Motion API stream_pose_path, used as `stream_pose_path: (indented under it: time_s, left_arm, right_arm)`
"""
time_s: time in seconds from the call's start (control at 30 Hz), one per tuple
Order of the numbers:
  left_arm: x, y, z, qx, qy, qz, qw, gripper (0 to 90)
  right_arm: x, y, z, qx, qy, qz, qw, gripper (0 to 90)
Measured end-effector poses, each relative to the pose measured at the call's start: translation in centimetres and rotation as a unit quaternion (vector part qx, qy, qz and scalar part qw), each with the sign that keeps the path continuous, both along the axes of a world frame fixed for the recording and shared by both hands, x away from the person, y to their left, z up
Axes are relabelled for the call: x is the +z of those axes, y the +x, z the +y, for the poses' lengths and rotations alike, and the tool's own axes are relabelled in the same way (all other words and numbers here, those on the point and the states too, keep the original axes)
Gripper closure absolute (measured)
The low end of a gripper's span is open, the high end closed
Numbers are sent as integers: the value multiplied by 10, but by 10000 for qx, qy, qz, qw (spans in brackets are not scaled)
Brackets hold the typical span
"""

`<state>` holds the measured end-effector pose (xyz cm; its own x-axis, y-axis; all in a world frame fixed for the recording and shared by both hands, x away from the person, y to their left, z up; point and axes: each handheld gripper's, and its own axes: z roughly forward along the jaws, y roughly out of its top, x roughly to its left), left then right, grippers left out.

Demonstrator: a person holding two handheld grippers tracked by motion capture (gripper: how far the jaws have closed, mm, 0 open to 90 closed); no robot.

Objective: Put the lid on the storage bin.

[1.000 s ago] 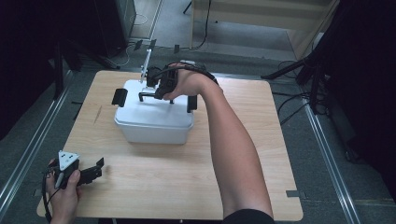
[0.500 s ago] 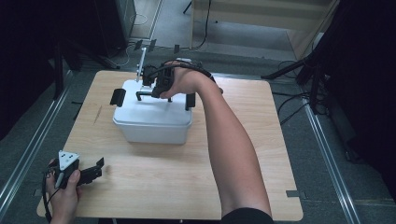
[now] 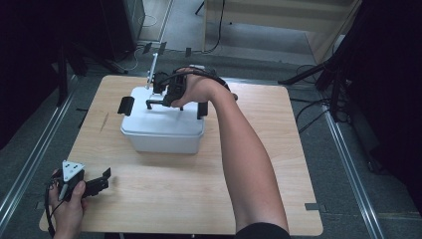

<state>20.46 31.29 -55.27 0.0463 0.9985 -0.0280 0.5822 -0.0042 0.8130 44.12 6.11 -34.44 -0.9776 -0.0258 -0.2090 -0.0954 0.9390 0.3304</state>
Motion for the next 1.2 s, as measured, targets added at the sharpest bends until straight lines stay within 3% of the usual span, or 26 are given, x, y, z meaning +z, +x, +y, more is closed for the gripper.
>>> stream_pose_path:
  time_s: [0.07, 0.27, 0.33, 0.43, 0.53, 0.6, 0.8, 1.2]
  left_arm:
    - [0, 0, 0, -4, 8, 10, 10000, 63]
    - [0, 1, -1, 18, -7, -4, 10000, 63]
    - [0, 1, -1, 12, 8, 14, 10000, 62]
    - [0, 1, -1, 21, 11, 12, 10000, 63]
    - [0, 1, 0, 7, 20, 28, 10000, 62]
    - [0, 1, -1, -5, 40, 37, 10000, 63]
    - [0, 1, -1, -21, 43, 54, 10000, 62]
    - [0, 1, -1, -26, 51, 35, 10000, 62]
  right_arm:
    - [0, -2, -1, 7, 11, 18, 10000, 813]
    - [0, -9, -4, -5, -7, 391, 9992, 516]
    - [3, -12, -6, -14, -82, 245, 9997, 385]
    - [8, -17, -9, -67, -82, 233, 9997, 205]
    - [12, -22, -13, -171, -153, 186, 9996, 120]
    - [14, -25, -18, -44, -202, 213, 9996, 32]
    - [16, -25, -32, -226, -159, 282, 9992, 12]
    - [6, -25, -74, -496, -143, 288, 9983, 0]
